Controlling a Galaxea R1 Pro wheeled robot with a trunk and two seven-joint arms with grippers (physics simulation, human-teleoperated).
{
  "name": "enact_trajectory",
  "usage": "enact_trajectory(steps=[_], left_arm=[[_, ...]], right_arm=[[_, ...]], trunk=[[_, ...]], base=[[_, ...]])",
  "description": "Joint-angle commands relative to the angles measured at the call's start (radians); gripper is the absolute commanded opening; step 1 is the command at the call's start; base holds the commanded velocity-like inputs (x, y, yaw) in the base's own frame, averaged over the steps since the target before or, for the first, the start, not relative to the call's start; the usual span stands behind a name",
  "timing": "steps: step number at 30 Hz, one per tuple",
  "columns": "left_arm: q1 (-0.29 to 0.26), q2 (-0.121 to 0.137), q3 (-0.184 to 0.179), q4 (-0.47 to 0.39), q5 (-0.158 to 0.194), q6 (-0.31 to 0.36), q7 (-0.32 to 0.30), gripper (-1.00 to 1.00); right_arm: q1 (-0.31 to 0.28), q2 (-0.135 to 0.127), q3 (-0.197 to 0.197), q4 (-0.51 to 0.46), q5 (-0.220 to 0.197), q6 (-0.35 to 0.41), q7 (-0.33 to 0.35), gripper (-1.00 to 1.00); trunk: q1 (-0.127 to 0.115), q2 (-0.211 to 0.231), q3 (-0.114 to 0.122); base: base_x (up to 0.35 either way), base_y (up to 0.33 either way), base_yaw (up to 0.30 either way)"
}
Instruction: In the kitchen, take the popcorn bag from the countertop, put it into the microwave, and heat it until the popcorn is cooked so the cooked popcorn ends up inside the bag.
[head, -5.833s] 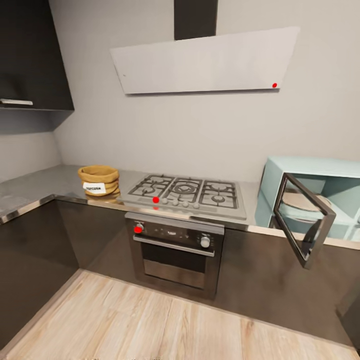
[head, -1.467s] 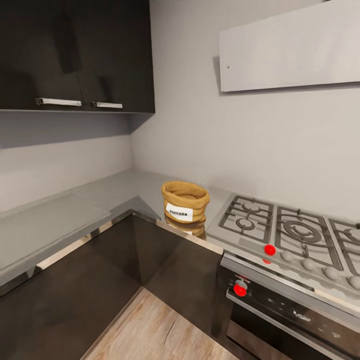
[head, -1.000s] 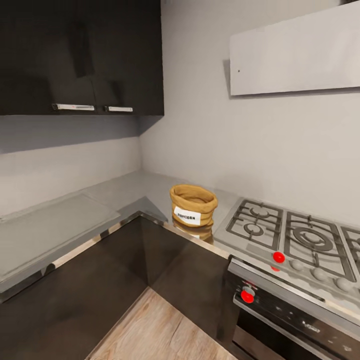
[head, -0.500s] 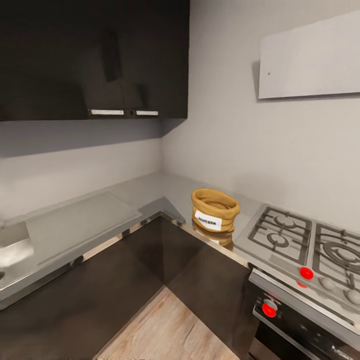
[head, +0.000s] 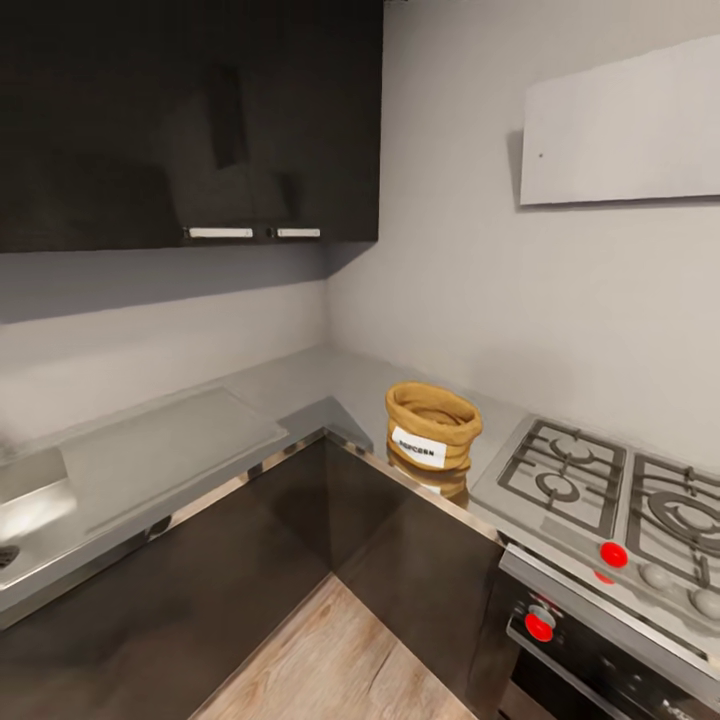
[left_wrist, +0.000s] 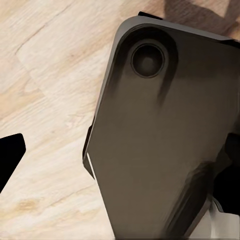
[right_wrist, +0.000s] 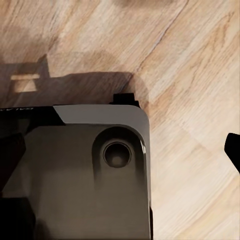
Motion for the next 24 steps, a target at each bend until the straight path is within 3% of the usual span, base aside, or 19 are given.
enact_trajectory(steps=[1, 24], left_arm=[[0.000, 0.000, 0.001, -0.002, 0.004, -0.002, 0.003, 1.00], [0.000, 0.001, 0.000, -0.002, 0.004, -0.002, 0.003, 1.00]], right_arm=[[-0.001, -0.001, -0.009, 0.003, 0.009, -0.005, 0.002, 1.00], [-0.001, 0.002, -0.008, 0.003, 0.010, 0.005, 0.002, 1.00]], trunk=[[-0.004, 0.007, 0.002], [-0.088, 0.161, 0.070]], base=[[0.000, 0.000, 0.000], [0.000, 0.000, 0.000]])
